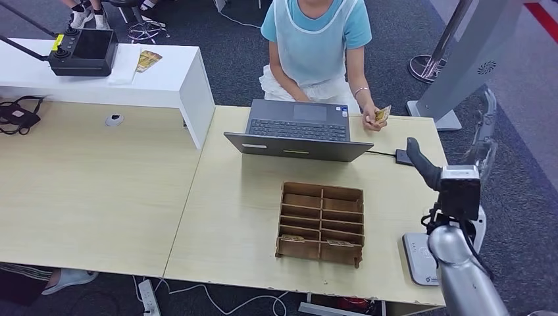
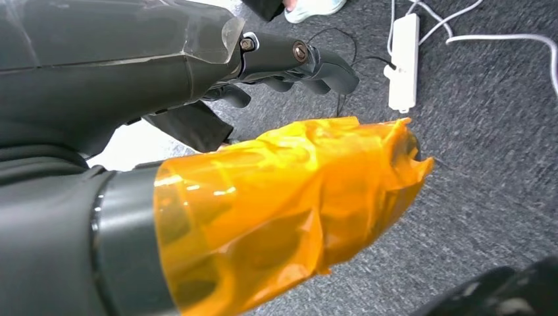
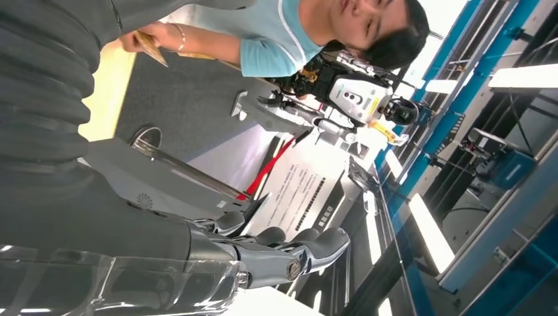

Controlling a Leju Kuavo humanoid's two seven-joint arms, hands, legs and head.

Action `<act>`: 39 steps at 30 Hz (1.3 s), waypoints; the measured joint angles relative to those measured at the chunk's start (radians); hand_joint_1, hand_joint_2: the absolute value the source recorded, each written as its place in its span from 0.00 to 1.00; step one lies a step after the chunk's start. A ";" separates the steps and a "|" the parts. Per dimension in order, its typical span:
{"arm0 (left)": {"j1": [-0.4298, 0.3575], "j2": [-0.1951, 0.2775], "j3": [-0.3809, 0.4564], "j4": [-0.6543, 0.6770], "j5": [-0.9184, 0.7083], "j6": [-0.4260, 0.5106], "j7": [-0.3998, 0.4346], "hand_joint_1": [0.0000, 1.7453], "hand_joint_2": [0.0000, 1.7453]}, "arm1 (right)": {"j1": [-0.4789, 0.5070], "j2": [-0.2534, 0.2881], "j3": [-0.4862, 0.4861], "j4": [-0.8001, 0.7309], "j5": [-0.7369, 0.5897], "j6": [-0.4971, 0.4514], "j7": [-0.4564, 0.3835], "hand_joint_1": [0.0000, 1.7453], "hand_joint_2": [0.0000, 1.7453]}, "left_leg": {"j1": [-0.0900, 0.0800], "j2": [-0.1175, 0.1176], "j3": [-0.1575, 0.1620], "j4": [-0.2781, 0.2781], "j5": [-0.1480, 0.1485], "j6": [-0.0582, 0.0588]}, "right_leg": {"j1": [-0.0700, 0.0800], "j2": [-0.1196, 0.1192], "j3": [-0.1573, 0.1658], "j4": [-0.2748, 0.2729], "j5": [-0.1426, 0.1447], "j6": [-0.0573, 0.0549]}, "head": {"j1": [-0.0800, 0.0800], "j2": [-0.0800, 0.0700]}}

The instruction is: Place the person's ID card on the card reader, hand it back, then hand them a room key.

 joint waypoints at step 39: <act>0.006 -0.036 0.055 0.000 0.000 0.008 0.111 0.00 0.00 | 0.545 -0.065 0.194 -0.050 1.220 -0.113 0.723 0.00 1.00 | 0.000 0.004 0.002 0.000 -0.002 0.000 | 0.000 0.003 0.001 0.000 -0.002 -0.002 | 0.000 0.000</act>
